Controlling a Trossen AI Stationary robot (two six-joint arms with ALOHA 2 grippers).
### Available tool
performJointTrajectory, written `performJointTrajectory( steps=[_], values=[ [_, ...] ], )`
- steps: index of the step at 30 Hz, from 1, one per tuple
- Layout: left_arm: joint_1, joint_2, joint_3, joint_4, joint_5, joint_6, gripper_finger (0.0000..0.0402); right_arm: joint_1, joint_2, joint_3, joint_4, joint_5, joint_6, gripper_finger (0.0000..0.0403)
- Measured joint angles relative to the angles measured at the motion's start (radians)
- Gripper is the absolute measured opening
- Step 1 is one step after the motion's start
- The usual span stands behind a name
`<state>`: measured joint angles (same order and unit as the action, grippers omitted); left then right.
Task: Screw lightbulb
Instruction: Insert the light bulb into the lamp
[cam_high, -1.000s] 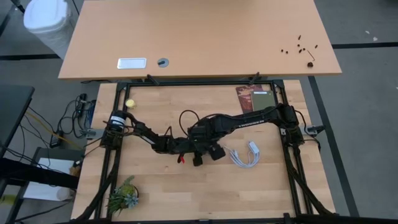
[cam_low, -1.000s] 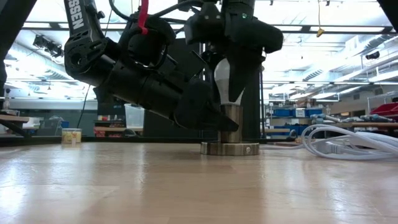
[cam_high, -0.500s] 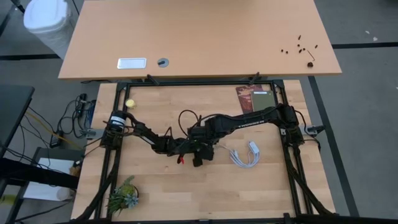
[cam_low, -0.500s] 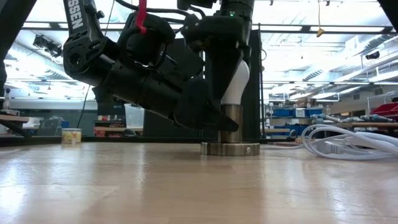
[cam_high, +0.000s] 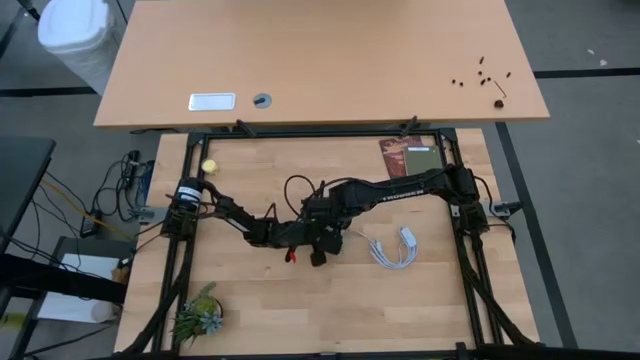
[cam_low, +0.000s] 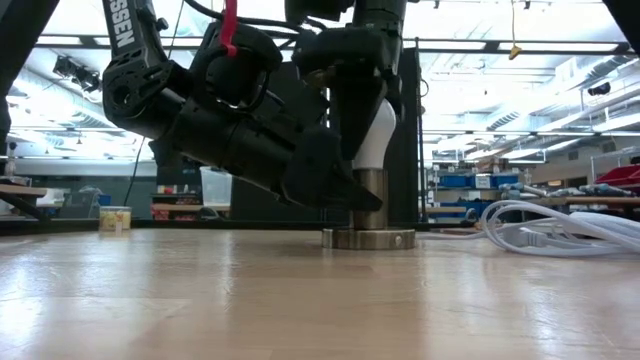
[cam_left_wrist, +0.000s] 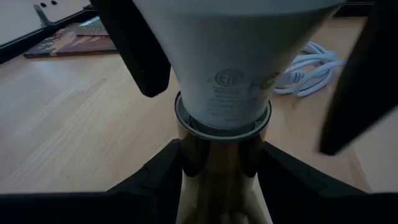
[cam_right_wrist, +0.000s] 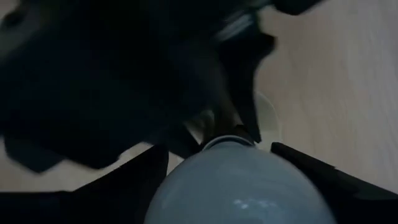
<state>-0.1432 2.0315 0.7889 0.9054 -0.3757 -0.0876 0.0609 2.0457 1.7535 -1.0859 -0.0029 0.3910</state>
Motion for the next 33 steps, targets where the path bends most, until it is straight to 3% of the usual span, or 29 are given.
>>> performJointTrajectory(
  steps=[8,13,20,33],
  values=[
    [0.0,0.0,0.0,-0.002,0.001,0.0,0.0184,-0.004,0.0,0.0,0.002,-0.043,-0.27,0.0358],
    [0.0,0.0,0.0,-0.003,0.004,0.001,0.0184,0.002,0.0,0.0,0.001,-0.003,-0.41,0.0383],
    [0.0,0.0,0.0,-0.004,0.008,0.006,0.0184,0.022,-0.003,0.005,-0.025,0.13,-0.634,0.0383],
    [0.0,0.0,0.001,-0.009,0.014,0.033,0.0184,0.065,-0.006,0.014,-0.042,0.148,-1.117,0.0374]
  ],
)
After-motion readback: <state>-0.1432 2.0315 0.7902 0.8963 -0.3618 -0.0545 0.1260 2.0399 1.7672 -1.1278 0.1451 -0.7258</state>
